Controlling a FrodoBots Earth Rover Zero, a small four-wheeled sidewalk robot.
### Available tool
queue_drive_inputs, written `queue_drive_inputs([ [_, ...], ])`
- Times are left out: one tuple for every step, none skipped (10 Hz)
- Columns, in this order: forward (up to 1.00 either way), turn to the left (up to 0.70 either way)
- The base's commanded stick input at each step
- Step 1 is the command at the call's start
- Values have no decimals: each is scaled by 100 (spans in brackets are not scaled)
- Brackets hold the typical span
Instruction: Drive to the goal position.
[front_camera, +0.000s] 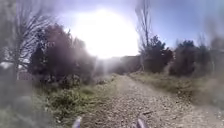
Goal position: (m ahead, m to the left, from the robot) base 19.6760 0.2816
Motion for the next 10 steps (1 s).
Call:
queue_drive_inputs([
  [50, -45],
  [50, -50],
  [50, -8],
  [50, 0],
  [50, 0],
  [50, 0],
  [50, 0],
  [50, 0],
  [50, 0],
  [50, 0],
])
